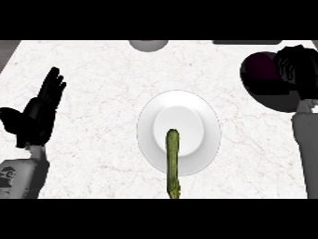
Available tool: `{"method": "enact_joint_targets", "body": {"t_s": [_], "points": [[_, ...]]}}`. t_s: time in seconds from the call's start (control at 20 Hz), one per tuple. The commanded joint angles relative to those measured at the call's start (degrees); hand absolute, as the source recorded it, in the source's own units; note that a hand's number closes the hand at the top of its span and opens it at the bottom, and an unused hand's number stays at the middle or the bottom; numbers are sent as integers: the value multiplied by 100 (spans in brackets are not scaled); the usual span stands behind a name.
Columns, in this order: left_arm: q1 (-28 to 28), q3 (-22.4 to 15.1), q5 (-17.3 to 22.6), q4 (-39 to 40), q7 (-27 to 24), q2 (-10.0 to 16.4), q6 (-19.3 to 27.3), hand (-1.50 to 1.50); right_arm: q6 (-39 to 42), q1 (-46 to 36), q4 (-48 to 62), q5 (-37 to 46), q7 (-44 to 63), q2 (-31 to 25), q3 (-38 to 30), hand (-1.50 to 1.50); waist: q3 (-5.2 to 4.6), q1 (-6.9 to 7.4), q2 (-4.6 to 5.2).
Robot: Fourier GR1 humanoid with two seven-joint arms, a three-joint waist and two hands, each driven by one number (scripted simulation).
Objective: Pick the eggplant from the plate and place it in the pan
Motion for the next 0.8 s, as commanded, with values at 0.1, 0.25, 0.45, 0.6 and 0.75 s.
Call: {"method": "enact_joint_targets", "body": {"t_s": [0.1,0.25,0.45,0.6,0.75], "points": [[-445,27,19,5,314,-8,33,0,-856,-754,2249,189,-1233,-804,-577,150,5,107,45],[-560,225,218,371,95,220,-313,0,-1288,-942,3086,404,-1670,-1232,-740,150,6,139,80],[-373,-20,44,201,55,-9,-175,0,-1879,-1390,4438,490,-2122,-1496,-989,150,14,270,114],[-475,0,105,189,37,-57,-176,0,-2227,-1341,4974,361,-2489,-1545,-1222,150,28,388,179],[-576,-165,-106,294,-35,-207,-18,0,-2194,-1590,5427,294,-2696,-1713,-1334,150,33,408,206]]}}
